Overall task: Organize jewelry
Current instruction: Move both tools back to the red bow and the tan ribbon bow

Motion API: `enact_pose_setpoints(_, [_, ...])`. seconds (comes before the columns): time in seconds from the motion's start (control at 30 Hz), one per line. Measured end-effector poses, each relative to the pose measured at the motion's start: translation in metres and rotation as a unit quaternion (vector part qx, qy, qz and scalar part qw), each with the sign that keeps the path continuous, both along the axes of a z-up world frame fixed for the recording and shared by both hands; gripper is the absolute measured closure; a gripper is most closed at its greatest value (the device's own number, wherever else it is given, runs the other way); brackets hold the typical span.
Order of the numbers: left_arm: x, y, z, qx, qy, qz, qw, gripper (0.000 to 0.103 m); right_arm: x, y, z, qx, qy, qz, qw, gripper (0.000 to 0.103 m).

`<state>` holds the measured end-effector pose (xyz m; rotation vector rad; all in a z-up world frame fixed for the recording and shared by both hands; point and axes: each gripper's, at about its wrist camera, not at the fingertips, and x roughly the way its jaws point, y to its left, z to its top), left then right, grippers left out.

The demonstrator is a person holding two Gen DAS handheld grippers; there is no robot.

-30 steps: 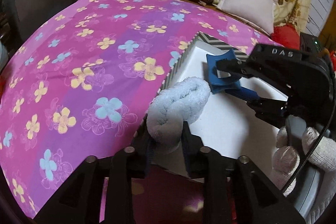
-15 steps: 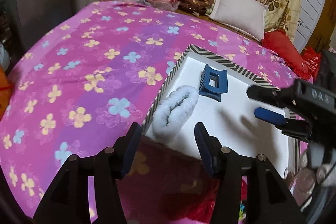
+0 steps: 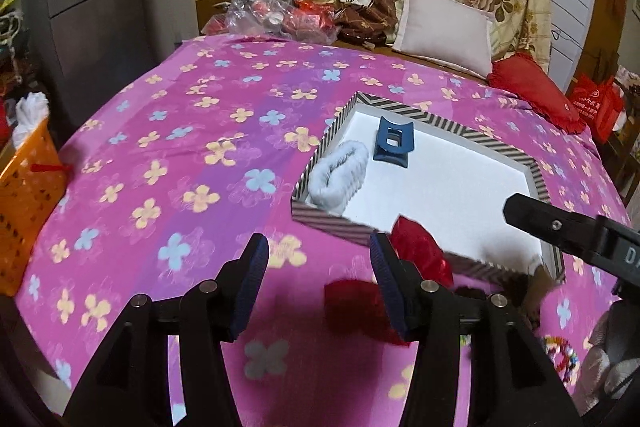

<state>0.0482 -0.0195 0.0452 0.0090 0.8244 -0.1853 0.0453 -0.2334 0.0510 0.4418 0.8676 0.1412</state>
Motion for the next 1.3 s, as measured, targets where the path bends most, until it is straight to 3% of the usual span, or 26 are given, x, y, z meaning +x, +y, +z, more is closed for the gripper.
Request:
enact_pose_setpoints(0.13, [-0.02, -0.001, 0.005, 0.006, -0.012, -0.005, 0.9999, 0.042, -0.029, 0.003, 0.008, -0.026, -0.014, -0.005, 1.0, 0.024])
enact_pose_setpoints(0.47, [-0.063, -0.011, 0.01, 0.025, -0.039, -0.022, 0.9986, 0.042, -0.09, 0.01, 0.02, -0.095, -0.041, 0.002, 0.995, 0.024])
enact_pose_setpoints(0.9, [-0.089, -0.002, -0.005, 0.014, -0.014, -0.018, 0.9996, 0.042, -0.147, -0.008, 0.01, -0.142, -0.033, -0.01, 0.989, 0.024])
enact_pose_setpoints(1.13, [-0.09, 0.002, -0.011, 0.004, 0.001, -0.015, 0.9999, 0.042, -0.15, -0.007, -0.004, -0.124, -0.016, 0.002, 0.992, 0.024])
enact_pose_setpoints(1.3, [-0.083, 0.008, -0.014, -0.024, 0.016, -0.018, 0.9994, 0.042, -0.144, -0.003, -0.01, -0.117, -0.012, 0.009, 0.993, 0.024])
